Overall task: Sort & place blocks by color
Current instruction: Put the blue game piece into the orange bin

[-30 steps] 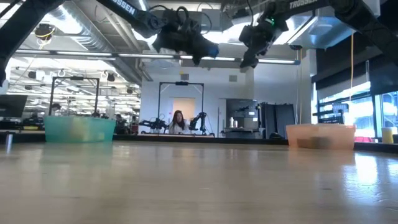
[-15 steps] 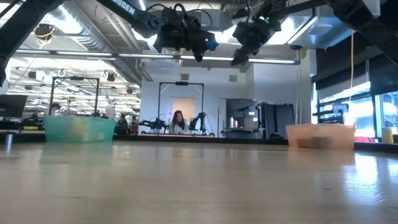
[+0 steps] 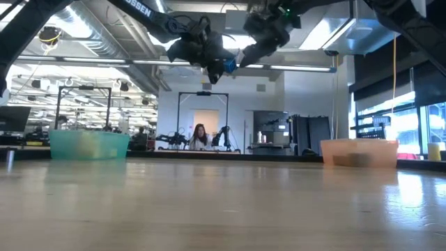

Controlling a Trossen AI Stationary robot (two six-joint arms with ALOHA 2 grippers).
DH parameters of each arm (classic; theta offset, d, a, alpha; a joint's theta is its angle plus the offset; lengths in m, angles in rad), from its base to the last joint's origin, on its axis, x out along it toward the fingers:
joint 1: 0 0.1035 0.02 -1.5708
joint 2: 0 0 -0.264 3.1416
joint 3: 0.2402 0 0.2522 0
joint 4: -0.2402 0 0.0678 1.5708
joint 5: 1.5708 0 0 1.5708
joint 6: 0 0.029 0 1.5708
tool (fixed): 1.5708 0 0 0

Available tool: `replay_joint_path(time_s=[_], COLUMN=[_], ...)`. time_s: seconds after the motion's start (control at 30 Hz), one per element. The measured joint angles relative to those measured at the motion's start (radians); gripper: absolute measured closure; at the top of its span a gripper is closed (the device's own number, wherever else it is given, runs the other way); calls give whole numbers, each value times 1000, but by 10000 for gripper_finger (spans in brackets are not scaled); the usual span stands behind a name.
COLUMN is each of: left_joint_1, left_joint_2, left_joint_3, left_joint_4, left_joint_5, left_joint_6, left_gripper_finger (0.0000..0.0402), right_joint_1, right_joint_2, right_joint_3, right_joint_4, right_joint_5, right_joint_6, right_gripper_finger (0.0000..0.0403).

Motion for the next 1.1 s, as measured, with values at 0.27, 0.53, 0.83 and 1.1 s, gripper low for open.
replay_joint_path(time_s=[0.27, 0.53, 0.83, 1.1], left_joint_1=[-5, -13, -14, 4], left_joint_2=[0, 0, 0, 1], left_joint_3=[0, -1, -1, -1], left_joint_4=[-10, -5, -8, -6], left_joint_5=[2, 19, 58, 126], left_joint_6=[-6, -7, -8, -21], left_gripper_finger=[271, 271, 271, 271], right_joint_1=[77, 127, 135, 135], right_joint_2=[0, 0, 0, 0], right_joint_3=[0, 0, 0, 0], right_joint_4=[66, 130, 138, 141], right_joint_5=[49, 131, 136, 132], right_joint_6=[5, 3, 5, -1], right_gripper_finger=[159, 159, 159, 159])
